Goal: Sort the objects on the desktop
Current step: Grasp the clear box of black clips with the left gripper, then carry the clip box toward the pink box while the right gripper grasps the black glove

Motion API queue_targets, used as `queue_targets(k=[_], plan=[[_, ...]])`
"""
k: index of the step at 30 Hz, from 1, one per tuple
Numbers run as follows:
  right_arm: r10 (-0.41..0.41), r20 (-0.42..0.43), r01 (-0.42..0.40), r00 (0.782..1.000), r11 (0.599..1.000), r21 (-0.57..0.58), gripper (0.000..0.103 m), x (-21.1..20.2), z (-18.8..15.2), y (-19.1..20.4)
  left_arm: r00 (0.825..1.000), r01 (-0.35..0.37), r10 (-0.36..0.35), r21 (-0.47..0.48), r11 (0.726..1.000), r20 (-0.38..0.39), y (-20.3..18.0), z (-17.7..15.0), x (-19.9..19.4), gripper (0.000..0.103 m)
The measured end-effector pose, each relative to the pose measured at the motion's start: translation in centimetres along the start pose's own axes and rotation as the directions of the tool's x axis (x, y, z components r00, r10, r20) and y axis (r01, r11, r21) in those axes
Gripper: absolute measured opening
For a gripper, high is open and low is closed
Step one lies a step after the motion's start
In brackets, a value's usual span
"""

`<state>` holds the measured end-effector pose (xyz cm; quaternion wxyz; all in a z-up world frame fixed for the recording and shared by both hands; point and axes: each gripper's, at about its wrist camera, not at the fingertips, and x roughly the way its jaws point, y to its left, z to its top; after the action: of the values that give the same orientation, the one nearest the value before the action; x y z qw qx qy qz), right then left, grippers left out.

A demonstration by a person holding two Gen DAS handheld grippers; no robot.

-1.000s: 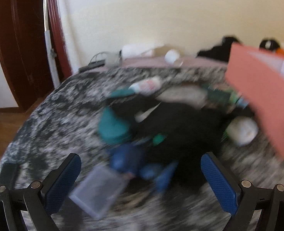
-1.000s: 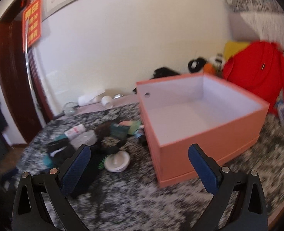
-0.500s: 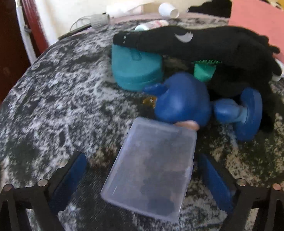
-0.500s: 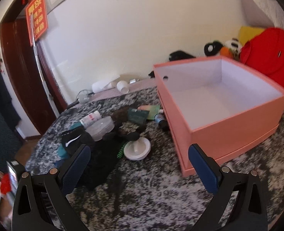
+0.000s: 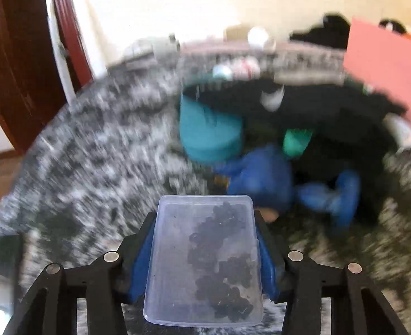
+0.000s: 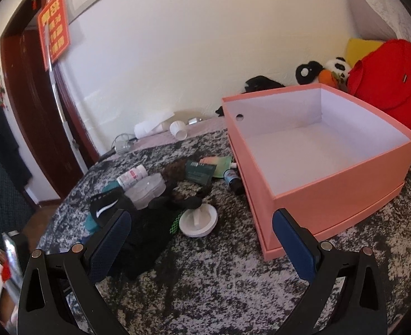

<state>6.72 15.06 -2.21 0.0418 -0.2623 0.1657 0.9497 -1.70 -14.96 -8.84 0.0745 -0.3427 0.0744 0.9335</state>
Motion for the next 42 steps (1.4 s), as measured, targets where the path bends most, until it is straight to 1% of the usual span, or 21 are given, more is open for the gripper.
queue_targets(k=[2, 8, 10, 11, 13, 14, 15, 18, 22, 23, 24, 26, 27, 28, 29, 30, 31, 32, 33, 37, 42], plan=[[0.012, -0.003, -0.012, 1.000, 1.000, 0.026, 0.103, 0.0, 0.5, -0.7, 0.999, 0.014, -0.013, -0.025, 1.000, 0.041, -0.2, 0.7, -1.9, 0.054], [0.089, -0.054, -0.084, 0.995, 0.993, 0.083, 0.103, 1.4, 1.4, -1.2, 0.992, 0.063, -0.057, -0.049, 0.997, 0.109, -1.5, 1.9, -4.3, 0.054], [0.182, -0.080, -0.178, 0.980, 0.982, 0.055, 0.103, 2.6, 1.9, 0.3, 0.990, 0.080, -0.072, -0.064, 0.995, 0.118, -1.8, 2.1, -4.6, 0.054], [0.212, -0.099, -0.209, 0.972, 0.977, 0.041, 0.103, 3.1, 2.2, 1.1, 0.990, 0.089, -0.080, -0.077, 0.993, 0.113, -1.7, 2.0, -4.5, 0.054], [0.235, -0.111, -0.241, 0.966, 0.970, -0.042, 0.103, 3.9, 2.5, 4.0, 0.991, 0.095, -0.086, -0.096, 0.991, 0.102, -1.6, 1.7, -4.3, 0.054], [0.233, -0.123, -0.247, 0.965, 0.962, -0.118, 0.103, 4.5, 2.4, 5.9, 0.991, 0.098, -0.088, -0.106, 0.990, 0.096, -1.5, 1.6, -4.2, 0.054], [0.228, -0.137, -0.253, 0.964, 0.947, -0.198, 0.103, 5.2, 2.2, 7.9, 0.993, 0.092, -0.083, -0.107, 0.990, 0.088, -1.5, 1.4, -4.0, 0.054], [0.236, -0.185, -0.286, 0.954, 0.904, -0.319, 0.102, 8.2, 1.4, 11.8, 0.996, 0.072, -0.065, -0.108, 0.992, 0.068, -1.5, 1.0, -3.6, 0.054], [0.201, -0.211, -0.274, 0.956, 0.866, -0.418, 0.102, 12.7, 0.4, 14.6, 0.996, 0.066, -0.058, -0.121, 0.991, 0.066, -1.3, 0.9, -3.6, 0.054], [0.198, -0.230, -0.283, 0.953, 0.857, -0.431, 0.102, 13.7, 0.1, 15.0, 0.996, 0.066, -0.058, -0.124, 0.990, 0.065, -1.2, 1.0, -3.5, 0.054], [0.203, -0.267, -0.305, 0.942, 0.849, -0.432, 0.102, 15.0, -0.4, 15.3, 0.996, 0.066, -0.059, -0.126, 0.990, 0.062, -1.2, 1.1, -3.4, 0.054], [0.220, -0.312, -0.339, 0.924, 0.848, -0.407, 0.102, 16.4, -1.1, 15.3, 0.998, 0.044, -0.037, -0.125, 0.991, 0.051, -1.2, 1.2, -3.0, 0.054], [0.215, -0.326, -0.340, 0.921, 0.852, -0.398, 0.097, 17.2, -1.5, 15.3, 0.998, 0.049, -0.043, -0.130, 0.990, 0.049, -1.1, 1.2, -2.9, 0.054], [0.185, -0.336, -0.320, 0.923, 0.854, -0.411, 0.090, 17.8, -1.8, 15.4, 0.997, 0.058, -0.052, -0.137, 0.989, 0.048, -1.0, 1.3, -2.8, 0.054], [0.148, -0.346, -0.296, 0.927, 0.853, -0.429, 0.063, 18.4, -2.2, 15.5, 0.997, 0.060, -0.054, -0.139, 0.988, 0.049, -1.1, 1.4, -2.7, 0.054], [0.140, -0.371, -0.303, 0.918, 0.852, -0.428, 0.040, 18.9, -2.4, 15.5, 0.997, 0.062, -0.055, -0.140, 0.988, 0.051, -1.2, 1.5, -2.7, 0.054], [0.156, -0.387, -0.321, 0.909, 0.855, -0.409, 0.037, 19.1, -2.4, 15.4, 0.997, 0.063, -0.056, -0.141, 0.988, 0.052, -1.3, 1.6, -2.7, 0.054], [0.170, -0.386, -0.330, 0.907, 0.857, -0.396, 0.027, 18.8, -2.3, 15.3, 0.997, 0.064, -0.057, -0.141, 0.988, 0.053, -1.4, 1.7, -2.7, 0.054], [0.183, -0.381, -0.336, 0.906, 0.859, -0.386, 0.021, 18.5, -2.0, 15.1, 0.997, 0.064, -0.057, -0.138, 0.988, 0.054, -1.5, 1.8, -2.8, 0.054], [0.238, -0.330, -0.356, 0.913, 0.861, -0.364, 0.019, 15.4, -0.5, 15.3, 0.996, 0.069, -0.061, -0.130, 0.989, 0.059, -2.3, 2.0, -3.0, 0.054], [0.279, -0.213, -0.337, 0.936, 0.884, -0.323, 0.019, 10.0, 2.0, 14.2, 0.994, 0.085, -0.076, -0.132, 0.988, 0.072, -3.5, 2.8, -3.5, 0.054]])
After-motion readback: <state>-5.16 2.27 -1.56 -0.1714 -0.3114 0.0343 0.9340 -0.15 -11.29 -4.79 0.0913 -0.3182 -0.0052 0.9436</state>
